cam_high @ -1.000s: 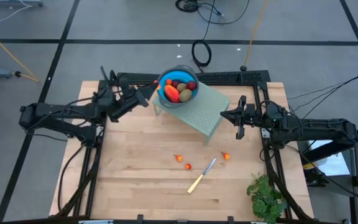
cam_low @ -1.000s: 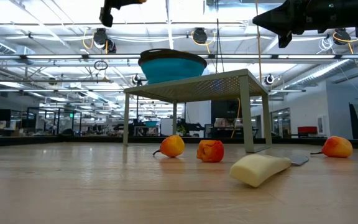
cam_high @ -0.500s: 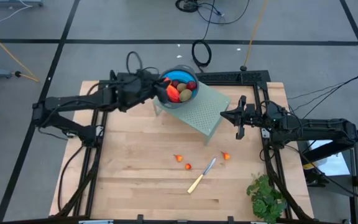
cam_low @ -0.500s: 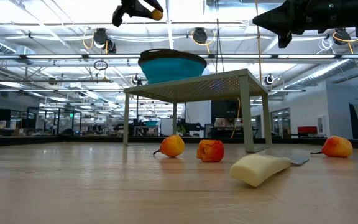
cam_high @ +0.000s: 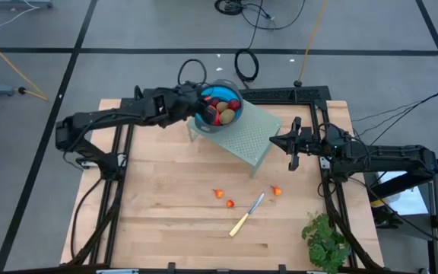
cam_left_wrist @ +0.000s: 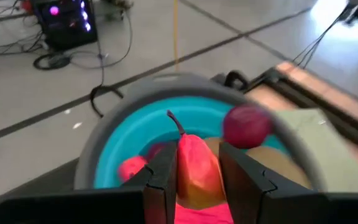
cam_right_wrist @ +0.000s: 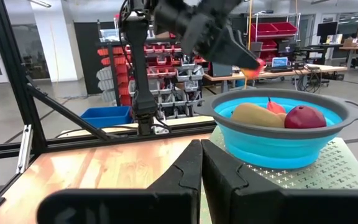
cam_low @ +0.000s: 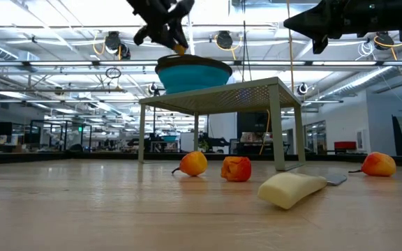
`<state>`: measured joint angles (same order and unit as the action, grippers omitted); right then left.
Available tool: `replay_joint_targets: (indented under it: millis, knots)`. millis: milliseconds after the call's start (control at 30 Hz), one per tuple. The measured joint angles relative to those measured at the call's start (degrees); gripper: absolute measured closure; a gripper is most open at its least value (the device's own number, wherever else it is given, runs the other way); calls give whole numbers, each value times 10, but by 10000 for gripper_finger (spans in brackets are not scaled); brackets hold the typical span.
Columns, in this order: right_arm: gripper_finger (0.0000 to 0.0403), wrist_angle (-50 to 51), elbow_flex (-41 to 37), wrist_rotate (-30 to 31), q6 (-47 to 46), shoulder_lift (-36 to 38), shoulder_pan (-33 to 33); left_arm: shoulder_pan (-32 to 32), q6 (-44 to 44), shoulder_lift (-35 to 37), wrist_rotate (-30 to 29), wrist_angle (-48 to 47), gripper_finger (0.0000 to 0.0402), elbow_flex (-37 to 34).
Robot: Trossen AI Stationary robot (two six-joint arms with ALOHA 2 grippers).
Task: Pick & Place Fruit
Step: Put the peach into the blue strainer bowl on the shelf
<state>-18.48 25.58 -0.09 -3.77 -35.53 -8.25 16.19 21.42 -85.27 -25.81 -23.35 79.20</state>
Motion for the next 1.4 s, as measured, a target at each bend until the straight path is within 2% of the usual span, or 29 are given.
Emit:
replay_joint_targets:
  millis: [400,967,1400]
  knots:
    - [401,4,0,0,0,0,0,32,14,-15,29,-100,304,0]
    - [401,4,0,0,0,0,0,34,12,-15,49,-102,304,0]
    - [401,4,0,0,0,0,0,34,16,-15,48,-103,241,0]
